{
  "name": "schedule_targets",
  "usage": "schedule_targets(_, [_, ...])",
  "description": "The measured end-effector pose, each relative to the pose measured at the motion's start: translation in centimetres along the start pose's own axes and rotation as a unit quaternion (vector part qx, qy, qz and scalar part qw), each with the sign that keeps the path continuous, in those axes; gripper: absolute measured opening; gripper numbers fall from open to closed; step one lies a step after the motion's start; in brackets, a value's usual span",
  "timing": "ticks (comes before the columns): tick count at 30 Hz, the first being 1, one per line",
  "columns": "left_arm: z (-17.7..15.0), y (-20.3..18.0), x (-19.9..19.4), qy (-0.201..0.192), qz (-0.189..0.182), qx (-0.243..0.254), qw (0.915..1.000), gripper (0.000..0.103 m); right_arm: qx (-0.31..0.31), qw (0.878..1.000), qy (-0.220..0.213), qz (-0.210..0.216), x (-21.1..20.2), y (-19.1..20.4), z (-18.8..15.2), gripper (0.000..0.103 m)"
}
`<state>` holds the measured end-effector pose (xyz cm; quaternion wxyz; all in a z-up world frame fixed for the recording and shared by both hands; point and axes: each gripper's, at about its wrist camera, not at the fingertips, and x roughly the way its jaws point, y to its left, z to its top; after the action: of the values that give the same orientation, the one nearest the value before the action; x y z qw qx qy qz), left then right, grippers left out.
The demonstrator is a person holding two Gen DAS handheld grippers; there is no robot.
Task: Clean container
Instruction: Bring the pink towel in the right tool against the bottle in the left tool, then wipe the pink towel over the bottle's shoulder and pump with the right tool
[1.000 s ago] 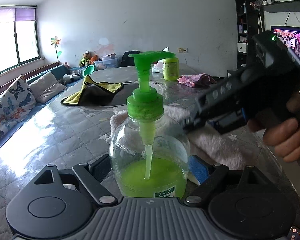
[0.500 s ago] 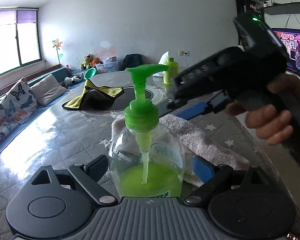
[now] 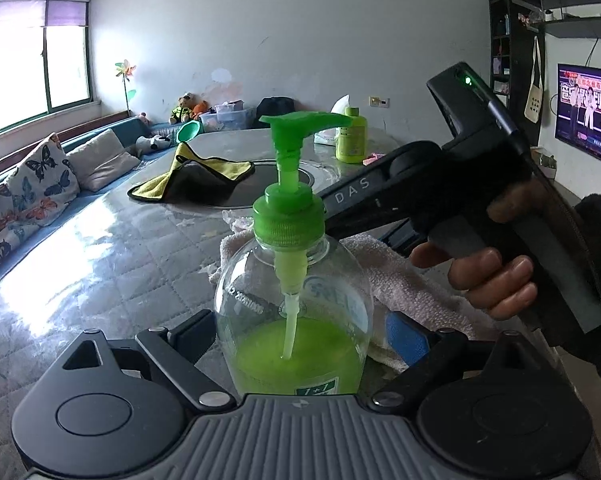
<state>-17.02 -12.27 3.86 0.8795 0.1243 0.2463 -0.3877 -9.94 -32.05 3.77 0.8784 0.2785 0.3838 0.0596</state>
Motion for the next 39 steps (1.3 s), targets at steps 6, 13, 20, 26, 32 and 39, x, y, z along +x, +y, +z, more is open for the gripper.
schedule_targets(6, [0.1, 0.1, 0.2, 0.007, 0.007, -0.009, 0.9999, 0.090, 0.013, 0.999, -0.005, 0.032, -0.8, -0.2, -0.1, 0.044])
schedule_targets(13, [-0.3, 0.3, -0.1, 0.004, -0.003, -0.001, 1.0000, 0.086, 0.042, 0.996, -0.027, 0.076, -3.2, -0.2, 0.1, 0.025])
schedule_targets(20, [-0.2, 1.6, 0.3, -0.001, -0.048, 0.030, 0.9984, 0.086, 0.070, 0.989, -0.050, 0.121, -5.7, -0.2, 0.2, 0.024])
schedule_targets(26, [-0.5, 2.4, 0.7, -0.009, -0.068, 0.033, 0.9971, 0.086, 0.099, 0.976, -0.052, 0.189, -6.2, -0.3, 0.9, 0.024])
schedule_targets(32, [-0.7, 2.0, 0.6, -0.004, -0.046, 0.011, 0.9989, 0.088, 0.139, 0.976, -0.028, 0.167, -3.5, -2.3, 0.4, 0.025])
schedule_targets(39, [-0.2, 0.5, 0.1, 0.020, 0.006, -0.030, 0.9993, 0.087, 0.145, 0.976, -0.028, 0.162, -3.5, -3.1, 0.4, 0.025])
